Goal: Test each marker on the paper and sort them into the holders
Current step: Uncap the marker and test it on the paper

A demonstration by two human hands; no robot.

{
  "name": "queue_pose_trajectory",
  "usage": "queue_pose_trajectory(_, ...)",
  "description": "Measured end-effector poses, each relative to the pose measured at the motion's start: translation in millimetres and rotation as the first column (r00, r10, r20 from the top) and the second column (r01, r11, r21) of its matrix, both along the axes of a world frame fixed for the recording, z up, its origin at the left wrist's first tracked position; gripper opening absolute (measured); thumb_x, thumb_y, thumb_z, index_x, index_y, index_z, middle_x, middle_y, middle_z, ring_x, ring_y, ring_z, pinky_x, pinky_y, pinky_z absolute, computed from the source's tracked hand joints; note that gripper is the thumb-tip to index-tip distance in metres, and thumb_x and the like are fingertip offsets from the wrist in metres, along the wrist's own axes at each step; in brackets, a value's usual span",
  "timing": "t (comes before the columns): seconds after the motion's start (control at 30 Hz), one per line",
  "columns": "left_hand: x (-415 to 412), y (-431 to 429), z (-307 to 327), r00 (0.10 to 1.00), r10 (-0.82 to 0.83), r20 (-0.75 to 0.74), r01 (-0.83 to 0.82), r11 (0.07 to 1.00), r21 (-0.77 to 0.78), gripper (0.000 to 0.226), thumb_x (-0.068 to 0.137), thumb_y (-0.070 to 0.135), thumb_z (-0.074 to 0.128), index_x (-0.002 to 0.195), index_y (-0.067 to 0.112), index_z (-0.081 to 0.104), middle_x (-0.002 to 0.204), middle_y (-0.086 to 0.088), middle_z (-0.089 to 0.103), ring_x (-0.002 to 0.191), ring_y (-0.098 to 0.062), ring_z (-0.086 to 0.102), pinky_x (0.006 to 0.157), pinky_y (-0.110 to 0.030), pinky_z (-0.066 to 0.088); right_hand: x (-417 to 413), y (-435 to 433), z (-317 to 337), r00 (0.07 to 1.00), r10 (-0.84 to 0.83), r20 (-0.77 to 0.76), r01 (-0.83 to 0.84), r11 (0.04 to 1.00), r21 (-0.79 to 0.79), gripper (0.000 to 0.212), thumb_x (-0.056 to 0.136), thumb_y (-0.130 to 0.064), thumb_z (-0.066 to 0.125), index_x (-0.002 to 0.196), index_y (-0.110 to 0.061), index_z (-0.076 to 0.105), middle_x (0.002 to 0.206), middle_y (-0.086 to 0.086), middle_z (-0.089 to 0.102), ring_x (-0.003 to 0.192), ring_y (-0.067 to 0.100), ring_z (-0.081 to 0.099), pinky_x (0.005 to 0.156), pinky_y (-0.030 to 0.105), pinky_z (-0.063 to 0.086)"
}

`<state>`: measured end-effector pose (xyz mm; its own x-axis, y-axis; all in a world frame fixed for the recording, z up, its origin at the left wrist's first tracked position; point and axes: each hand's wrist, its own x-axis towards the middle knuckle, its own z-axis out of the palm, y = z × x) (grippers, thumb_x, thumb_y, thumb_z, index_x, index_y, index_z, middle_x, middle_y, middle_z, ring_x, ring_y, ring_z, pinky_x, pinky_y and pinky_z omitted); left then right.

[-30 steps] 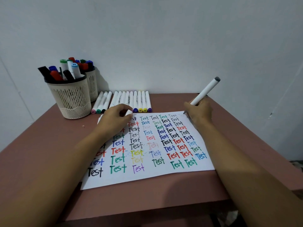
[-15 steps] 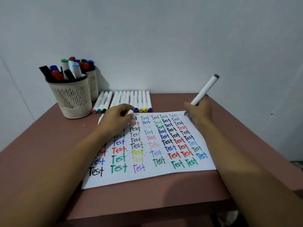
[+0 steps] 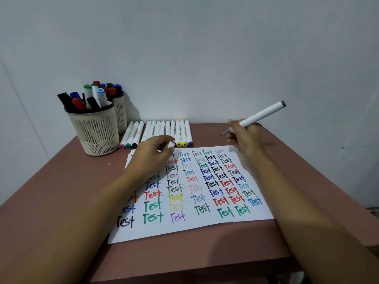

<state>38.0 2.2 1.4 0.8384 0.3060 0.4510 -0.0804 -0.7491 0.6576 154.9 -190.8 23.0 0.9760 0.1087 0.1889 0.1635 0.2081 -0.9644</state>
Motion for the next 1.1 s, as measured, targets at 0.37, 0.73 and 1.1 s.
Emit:
queue_pose_trajectory(0.37,0.5,-7.6,0.9,0.994,-0.106,-0.007,0.105,0.994,-0.043,0.024,0.087,0.018,0.063,0.11,0.012,0.061,0.094,0.004,0.065,0.082,-0.003,0.06,0.067,-0.006,0.044,-35.7,25.9,3.1,0.901,0.434,0.025,-0.434,0.901,0.017,0.017,0.091,0.003,0.052,0.079,-0.005,0.059,0.076,0.017,0.066,0.066,0.018,0.064,0.057,0.02,0.053)
queue_pose_trajectory(0.73,-5.6,-11.8,3.3,0.976,-0.204,0.078,0.206,0.978,-0.017,0.013,0.088,0.015,0.062,0.1,0.019,0.061,0.066,0.013,0.053,0.058,0.002,0.052,0.059,-0.008,0.039,-40.7,31.5,-1.6,0.856,0.516,0.026,-0.512,0.854,-0.086,0.007,0.089,-0.009,0.061,0.083,-0.009,0.064,0.078,0.008,0.069,0.067,0.011,0.064,0.061,0.019,0.054)
queue_pose_trajectory(1.1,-9.3,-21.4,4.5,0.963,-0.205,0.172,0.171,0.966,0.192,0.016,0.091,0.015,0.058,0.082,0.002,0.06,0.058,0.01,0.041,0.059,-0.002,0.044,0.055,-0.015,0.03,-45.8,37.4,-7.6,0.841,0.54,-0.04,-0.541,0.837,-0.08,0.017,0.092,-0.018,0.06,0.077,-0.009,0.057,0.053,-0.002,0.051,0.044,0.006,0.042,0.043,0.017,0.034)
